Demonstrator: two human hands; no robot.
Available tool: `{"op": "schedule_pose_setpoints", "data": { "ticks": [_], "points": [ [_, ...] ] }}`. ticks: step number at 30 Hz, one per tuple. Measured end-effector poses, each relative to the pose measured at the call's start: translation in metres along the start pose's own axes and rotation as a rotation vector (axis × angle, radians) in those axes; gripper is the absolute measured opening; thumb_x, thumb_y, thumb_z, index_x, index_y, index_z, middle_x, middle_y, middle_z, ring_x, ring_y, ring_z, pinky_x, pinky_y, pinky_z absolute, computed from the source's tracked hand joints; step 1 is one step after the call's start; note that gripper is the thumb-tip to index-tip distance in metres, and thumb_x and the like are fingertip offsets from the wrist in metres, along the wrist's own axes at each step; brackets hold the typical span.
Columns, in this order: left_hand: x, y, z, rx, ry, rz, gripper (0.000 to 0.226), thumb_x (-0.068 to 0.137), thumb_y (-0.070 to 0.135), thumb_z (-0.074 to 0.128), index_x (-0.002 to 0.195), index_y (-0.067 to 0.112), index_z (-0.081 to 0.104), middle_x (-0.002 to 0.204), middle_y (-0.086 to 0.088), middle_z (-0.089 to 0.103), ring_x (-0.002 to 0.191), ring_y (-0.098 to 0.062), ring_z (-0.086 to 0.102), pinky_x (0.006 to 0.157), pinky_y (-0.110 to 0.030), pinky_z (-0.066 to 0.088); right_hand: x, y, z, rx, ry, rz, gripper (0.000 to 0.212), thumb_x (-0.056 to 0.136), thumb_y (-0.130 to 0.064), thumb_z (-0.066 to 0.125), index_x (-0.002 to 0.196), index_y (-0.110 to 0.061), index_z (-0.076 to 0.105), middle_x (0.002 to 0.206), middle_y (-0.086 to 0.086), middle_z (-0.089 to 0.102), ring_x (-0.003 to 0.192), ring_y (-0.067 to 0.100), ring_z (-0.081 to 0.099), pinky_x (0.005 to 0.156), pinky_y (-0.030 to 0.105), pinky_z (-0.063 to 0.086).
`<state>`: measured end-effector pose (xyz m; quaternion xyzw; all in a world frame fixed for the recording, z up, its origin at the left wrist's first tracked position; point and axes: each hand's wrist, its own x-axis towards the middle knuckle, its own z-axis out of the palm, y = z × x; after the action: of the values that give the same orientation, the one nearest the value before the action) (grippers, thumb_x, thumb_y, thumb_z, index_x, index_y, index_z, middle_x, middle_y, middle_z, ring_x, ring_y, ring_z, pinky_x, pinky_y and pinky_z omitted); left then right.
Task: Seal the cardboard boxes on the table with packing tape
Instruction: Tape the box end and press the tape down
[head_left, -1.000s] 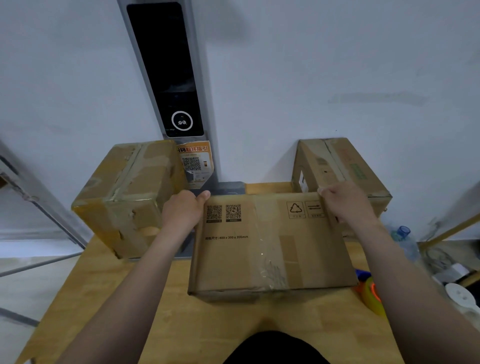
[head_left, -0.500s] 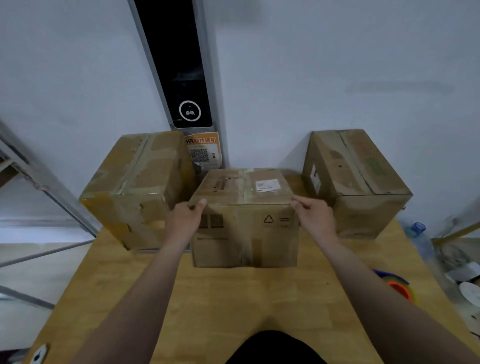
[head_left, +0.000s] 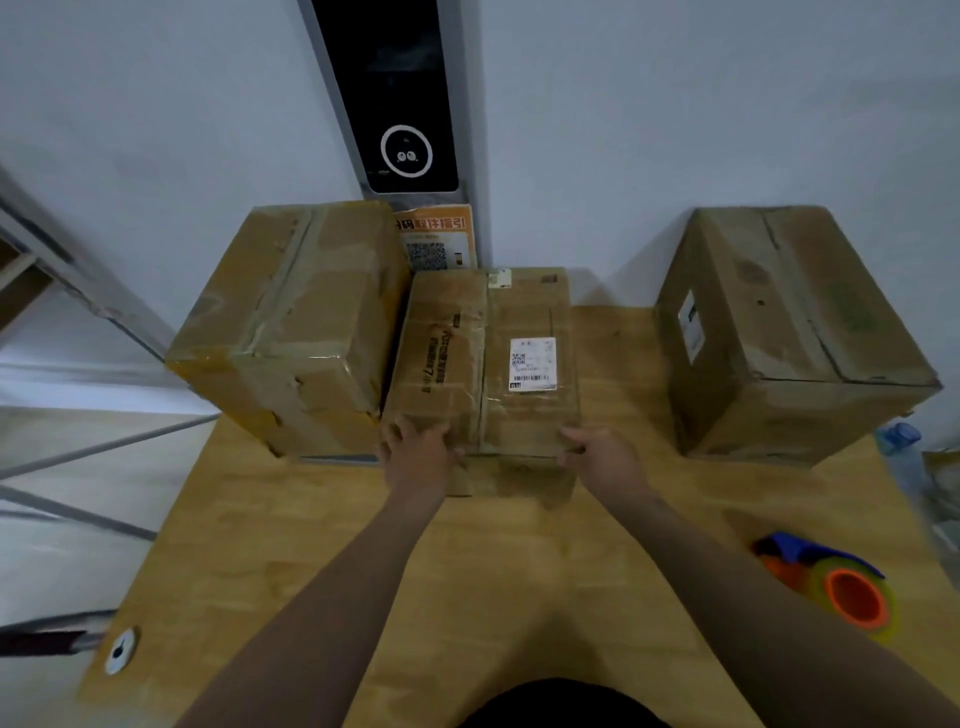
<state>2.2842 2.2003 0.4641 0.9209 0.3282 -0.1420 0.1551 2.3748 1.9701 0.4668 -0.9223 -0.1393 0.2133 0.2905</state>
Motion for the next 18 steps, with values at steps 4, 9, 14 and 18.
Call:
{"op": "schedule_pose_setpoints", "data": {
  "ticks": [4, 9, 14, 18],
  "points": [
    [0.02, 0.007, -0.002, 0.025, -0.001, 0.025, 0.037, 0.106, 0.048, 0.046, 0.139, 0.034, 0.053, 0.161, -0.025, 0.015, 0.146, -0.051, 0.015, 0.119, -0.059, 0.022, 0.026, -0.008, -0.004, -0.004, 0.016, -0.008, 0.048, 0.091, -0.021, 0.07, 0.139, -0.025, 0.06, 0.135, -0.003, 0.065, 0.122, 0.017, 0.061, 0.101, 0.028, 0.046],
    [0.038, 0.009, -0.007, 0.0, -0.004, 0.014, 0.037, 0.103, 0.047, 0.053, 0.138, 0.035, 0.057, 0.154, -0.021, 0.024, 0.139, -0.047, 0.023, 0.114, -0.057, 0.028, 0.045, -0.014, -0.007, -0.034, 0.007, -0.03, 0.049, 0.088, -0.019, 0.072, 0.136, -0.023, 0.063, 0.131, -0.001, 0.068, 0.118, 0.017, 0.063, 0.096, 0.026, 0.047],
    [0.037, 0.017, -0.01, 0.011, -0.017, -0.016, 0.042, 0.104, 0.042, 0.052, 0.144, 0.032, 0.051, 0.16, -0.022, 0.02, 0.143, -0.047, 0.019, 0.116, -0.059, 0.026, 0.035, -0.01, -0.01, -0.005, -0.01, -0.033, 0.054, 0.091, -0.023, 0.07, 0.143, -0.03, 0.056, 0.138, -0.001, 0.063, 0.119, 0.02, 0.062, 0.1, 0.029, 0.048],
    [0.03, 0.038, -0.006, -0.086, 0.002, 0.032, 0.048, 0.102, 0.037, 0.052, 0.148, 0.024, 0.044, 0.156, -0.018, 0.031, 0.146, -0.043, 0.021, 0.116, -0.064, 0.026, 0.014, 0.002, -0.032, -0.076, 0.007, -0.086, 0.052, 0.092, -0.025, 0.067, 0.143, -0.027, 0.055, 0.135, 0.003, 0.065, 0.116, 0.027, 0.062, 0.096, 0.035, 0.05]
  ]
}}
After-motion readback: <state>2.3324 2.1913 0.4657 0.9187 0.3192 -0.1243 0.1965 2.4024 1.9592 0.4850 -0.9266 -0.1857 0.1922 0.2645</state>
